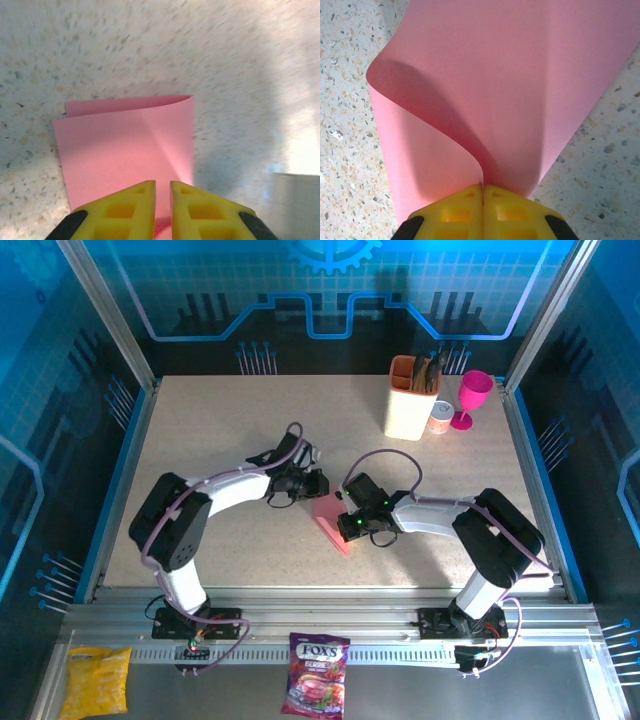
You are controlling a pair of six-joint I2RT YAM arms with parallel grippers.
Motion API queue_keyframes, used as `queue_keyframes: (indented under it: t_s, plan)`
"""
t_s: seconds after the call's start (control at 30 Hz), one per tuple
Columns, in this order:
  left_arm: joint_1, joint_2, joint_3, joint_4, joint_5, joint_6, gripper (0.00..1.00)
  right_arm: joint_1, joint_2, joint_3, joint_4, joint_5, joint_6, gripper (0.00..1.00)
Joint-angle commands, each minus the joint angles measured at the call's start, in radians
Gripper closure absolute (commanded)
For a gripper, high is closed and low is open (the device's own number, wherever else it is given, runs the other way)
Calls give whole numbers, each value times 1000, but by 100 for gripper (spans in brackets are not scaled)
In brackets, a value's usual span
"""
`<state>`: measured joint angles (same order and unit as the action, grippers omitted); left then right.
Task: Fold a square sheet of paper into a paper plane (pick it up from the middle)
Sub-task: Third fold the triangle at the center of the table.
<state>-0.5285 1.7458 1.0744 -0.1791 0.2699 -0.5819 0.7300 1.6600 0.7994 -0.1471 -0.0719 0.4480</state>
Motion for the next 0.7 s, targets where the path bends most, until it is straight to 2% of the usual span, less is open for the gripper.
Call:
queue_keyframes:
  t_s: [0.0,0.13,0.37,0.67]
  plan:
    - [2,-98,-55,-4,7,-30,85,3,23,-37,-32,6,16,100]
    - [-17,-174,-183,66,38,-78,100,8,26,-39,-30,10,18,100]
    - [-94,-240,-335,195,57,-139,100,10,43,-37,-29,9,17,100]
    - [-131,-189,-360,283,43,-164,100,11,51,-39,-27,9,16,100]
